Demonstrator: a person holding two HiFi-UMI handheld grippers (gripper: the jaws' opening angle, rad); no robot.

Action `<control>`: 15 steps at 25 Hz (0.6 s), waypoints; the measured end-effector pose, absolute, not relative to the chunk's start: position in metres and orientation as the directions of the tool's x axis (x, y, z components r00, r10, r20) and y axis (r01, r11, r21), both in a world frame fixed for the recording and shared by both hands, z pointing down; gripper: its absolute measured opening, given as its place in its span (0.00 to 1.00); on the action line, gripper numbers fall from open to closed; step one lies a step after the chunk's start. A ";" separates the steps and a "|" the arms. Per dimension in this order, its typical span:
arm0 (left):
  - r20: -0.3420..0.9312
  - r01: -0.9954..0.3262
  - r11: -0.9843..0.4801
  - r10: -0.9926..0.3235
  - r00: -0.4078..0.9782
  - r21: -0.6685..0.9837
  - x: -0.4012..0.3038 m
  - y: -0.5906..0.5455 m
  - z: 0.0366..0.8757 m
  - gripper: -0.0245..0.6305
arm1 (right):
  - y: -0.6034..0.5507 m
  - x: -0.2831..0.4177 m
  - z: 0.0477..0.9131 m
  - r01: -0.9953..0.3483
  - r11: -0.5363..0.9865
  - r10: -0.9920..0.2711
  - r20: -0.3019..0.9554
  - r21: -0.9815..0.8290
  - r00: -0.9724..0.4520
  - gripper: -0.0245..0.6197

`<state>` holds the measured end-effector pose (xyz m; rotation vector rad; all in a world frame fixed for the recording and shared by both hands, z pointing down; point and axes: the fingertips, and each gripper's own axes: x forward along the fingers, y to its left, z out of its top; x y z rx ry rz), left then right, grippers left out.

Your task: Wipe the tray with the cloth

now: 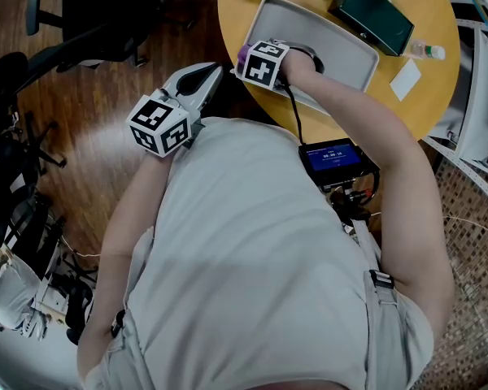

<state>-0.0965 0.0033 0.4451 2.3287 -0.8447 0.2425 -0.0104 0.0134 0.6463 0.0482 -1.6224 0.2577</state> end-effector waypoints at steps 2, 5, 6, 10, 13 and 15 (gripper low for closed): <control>0.370 -0.632 -0.585 -0.514 0.774 0.509 -0.097 0.004 0.445 0.04 | 0.032 -0.020 0.646 -0.176 0.966 0.177 0.979 -0.192 -0.097 0.15; 0.369 -0.637 -0.580 -0.521 0.769 0.508 -0.097 0.007 0.445 0.04 | 0.054 -0.027 0.646 -0.155 0.960 0.216 0.970 -0.231 -0.107 0.15; 0.370 -0.639 -0.577 -0.524 0.767 0.508 -0.098 0.007 0.445 0.04 | 0.056 -0.027 0.647 -0.139 0.964 0.213 0.972 -0.225 -0.100 0.15; 0.372 -0.649 -0.566 -0.535 0.758 0.508 -0.102 0.009 0.447 0.04 | 0.055 -0.025 0.647 -0.034 0.972 0.229 0.971 -0.231 -0.071 0.15; 0.369 -0.651 -0.562 -0.541 0.756 0.510 -0.103 0.008 0.444 0.04 | 0.050 -0.022 0.645 -0.004 0.967 0.253 0.965 -0.254 -0.061 0.15; 0.369 -0.656 -0.558 -0.547 0.751 0.508 -0.105 0.008 0.442 0.04 | 0.036 -0.019 0.644 -0.015 0.970 0.243 0.968 -0.244 -0.065 0.15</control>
